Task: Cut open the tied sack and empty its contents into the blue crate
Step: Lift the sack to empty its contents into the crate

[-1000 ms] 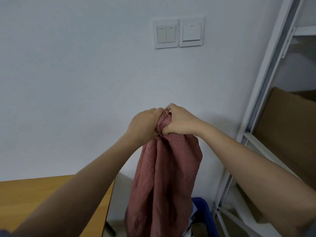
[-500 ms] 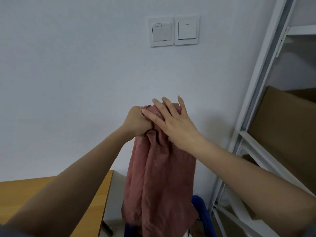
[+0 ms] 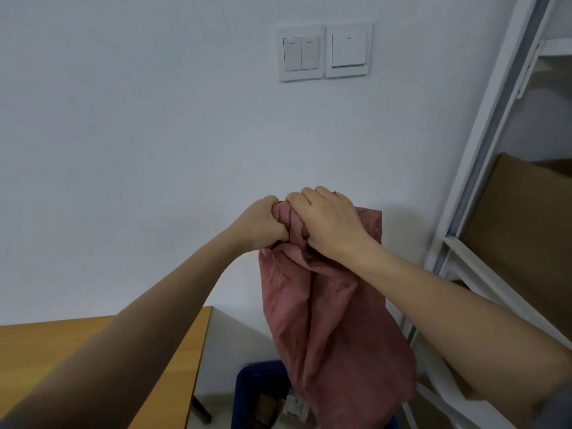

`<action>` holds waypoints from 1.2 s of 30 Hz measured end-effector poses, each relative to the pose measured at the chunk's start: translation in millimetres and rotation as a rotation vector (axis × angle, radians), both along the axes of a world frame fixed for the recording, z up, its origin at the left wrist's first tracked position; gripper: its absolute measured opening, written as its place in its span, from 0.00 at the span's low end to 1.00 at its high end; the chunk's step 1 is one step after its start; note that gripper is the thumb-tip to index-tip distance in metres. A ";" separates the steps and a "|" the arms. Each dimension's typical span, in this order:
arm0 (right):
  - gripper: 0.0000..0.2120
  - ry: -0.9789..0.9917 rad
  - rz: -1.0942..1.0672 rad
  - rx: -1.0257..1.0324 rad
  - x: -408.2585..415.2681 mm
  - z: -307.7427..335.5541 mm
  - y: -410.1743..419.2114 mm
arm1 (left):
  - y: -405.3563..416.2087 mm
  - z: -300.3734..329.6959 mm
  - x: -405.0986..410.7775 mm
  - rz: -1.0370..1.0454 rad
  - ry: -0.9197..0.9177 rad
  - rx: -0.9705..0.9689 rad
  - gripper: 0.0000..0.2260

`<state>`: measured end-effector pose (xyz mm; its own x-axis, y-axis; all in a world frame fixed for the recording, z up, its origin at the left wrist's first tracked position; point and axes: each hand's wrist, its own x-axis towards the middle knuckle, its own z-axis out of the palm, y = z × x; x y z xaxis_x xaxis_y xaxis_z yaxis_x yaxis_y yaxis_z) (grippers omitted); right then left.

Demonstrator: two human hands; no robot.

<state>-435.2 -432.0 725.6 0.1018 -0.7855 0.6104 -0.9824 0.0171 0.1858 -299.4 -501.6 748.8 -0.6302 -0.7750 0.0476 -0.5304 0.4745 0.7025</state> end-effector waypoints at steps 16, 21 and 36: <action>0.19 -0.594 -0.056 0.343 -16.6 29.2 10.1 | -0.4 -26.9 -17.3 -0.027 -0.048 -0.809 0.28; 0.32 -0.738 0.042 0.386 -20.3 21.0 6.1 | 0.2 -19.6 -19.2 0.033 -0.106 -0.702 0.15; 0.47 0.141 -0.076 -0.004 -4.9 -0.8 4.4 | -1.0 -3.7 -6.1 0.166 0.307 0.110 0.06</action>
